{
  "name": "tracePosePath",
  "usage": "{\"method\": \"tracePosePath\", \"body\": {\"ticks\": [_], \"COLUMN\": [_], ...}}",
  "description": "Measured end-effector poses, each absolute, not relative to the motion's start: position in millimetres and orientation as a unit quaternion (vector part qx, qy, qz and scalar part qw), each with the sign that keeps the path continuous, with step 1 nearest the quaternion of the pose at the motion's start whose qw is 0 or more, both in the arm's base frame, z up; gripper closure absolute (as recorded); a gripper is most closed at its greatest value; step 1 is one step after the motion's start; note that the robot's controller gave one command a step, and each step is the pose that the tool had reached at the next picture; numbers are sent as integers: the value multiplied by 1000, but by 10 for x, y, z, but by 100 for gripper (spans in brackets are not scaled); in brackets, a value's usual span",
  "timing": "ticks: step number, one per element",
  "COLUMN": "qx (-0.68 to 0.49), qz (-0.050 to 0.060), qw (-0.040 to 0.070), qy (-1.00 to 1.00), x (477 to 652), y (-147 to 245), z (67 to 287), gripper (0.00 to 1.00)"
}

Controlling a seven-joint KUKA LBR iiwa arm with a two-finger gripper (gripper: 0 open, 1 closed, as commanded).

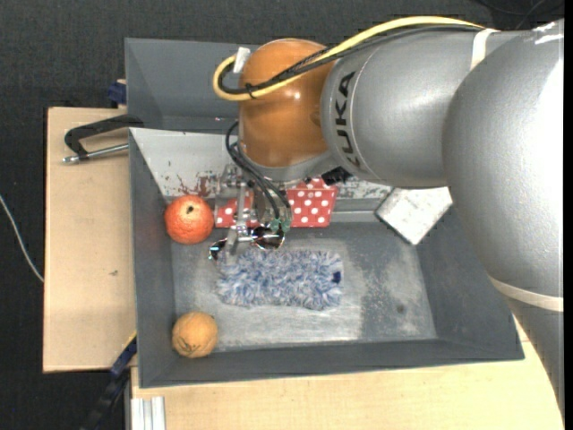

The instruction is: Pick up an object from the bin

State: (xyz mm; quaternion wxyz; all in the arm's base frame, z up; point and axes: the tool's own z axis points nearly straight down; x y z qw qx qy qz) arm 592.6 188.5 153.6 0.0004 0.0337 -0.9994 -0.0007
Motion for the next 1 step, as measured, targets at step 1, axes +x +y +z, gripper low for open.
{"method": "tracePosePath", "body": {"ticks": [1], "qx": [193], "qz": [-4], "qw": [-5], "qy": [-981], "x": [5875], "y": [1404], "z": [807], "gripper": [100]}}
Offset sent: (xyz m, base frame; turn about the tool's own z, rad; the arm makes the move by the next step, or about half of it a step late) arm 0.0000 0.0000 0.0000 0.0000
